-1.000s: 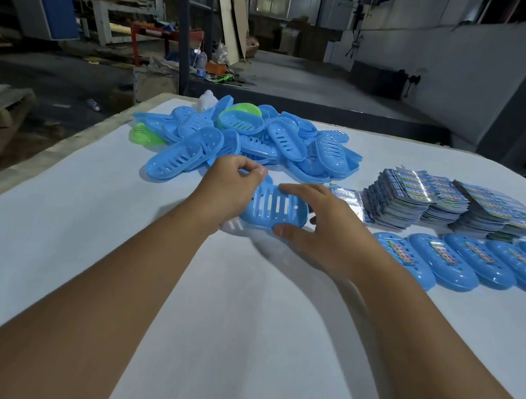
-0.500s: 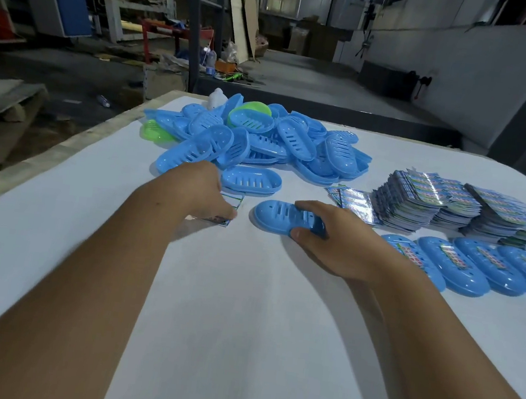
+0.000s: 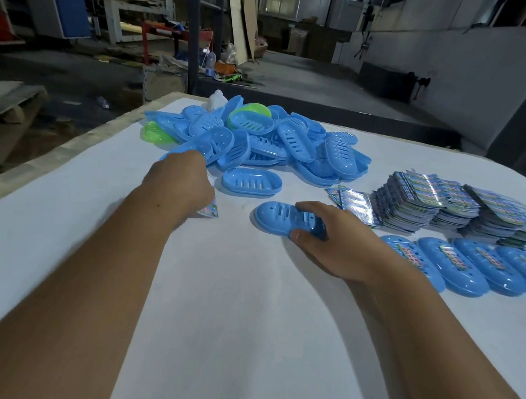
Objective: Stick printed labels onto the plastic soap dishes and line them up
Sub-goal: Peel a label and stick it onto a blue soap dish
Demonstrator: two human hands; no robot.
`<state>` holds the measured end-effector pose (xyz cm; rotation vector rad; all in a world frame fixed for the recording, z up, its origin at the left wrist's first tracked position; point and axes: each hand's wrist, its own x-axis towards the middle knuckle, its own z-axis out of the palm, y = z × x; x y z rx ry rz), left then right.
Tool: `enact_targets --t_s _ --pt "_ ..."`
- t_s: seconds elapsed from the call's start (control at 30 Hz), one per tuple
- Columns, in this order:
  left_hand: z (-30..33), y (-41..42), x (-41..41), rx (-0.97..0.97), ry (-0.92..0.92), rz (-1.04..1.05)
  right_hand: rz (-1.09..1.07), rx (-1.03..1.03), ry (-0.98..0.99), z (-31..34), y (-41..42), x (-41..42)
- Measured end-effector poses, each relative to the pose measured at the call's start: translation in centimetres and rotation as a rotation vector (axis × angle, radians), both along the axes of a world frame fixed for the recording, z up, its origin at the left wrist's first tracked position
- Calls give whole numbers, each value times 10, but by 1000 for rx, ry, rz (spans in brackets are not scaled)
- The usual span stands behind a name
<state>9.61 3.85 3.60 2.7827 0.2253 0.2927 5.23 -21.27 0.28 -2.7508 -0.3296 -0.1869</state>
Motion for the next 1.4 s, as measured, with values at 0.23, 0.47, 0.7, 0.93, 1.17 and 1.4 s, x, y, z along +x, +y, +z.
enact_targets --t_s 0.23,0.47,0.7,0.93,1.17,1.4 --pt "11 -8 8 -281 -248 -63 -49 219 -83 2 5 -2" --pt "5 -42 -7 -778 -96 -453 -46 964 -45 10 15 4" --pt "0 -45 -2 -744 -85 -402 -43 1009 -58 12 10 4" --pt "-1 -45 -4 -731 -80 -442 -38 994 -38 14 10 3" --pt "-2 -47 -5 -728 -59 -497 -117 987 -46 13 9 5" --pt "-4 -47 -7 -700 -99 -495 -128 964 -42 12 9 6"
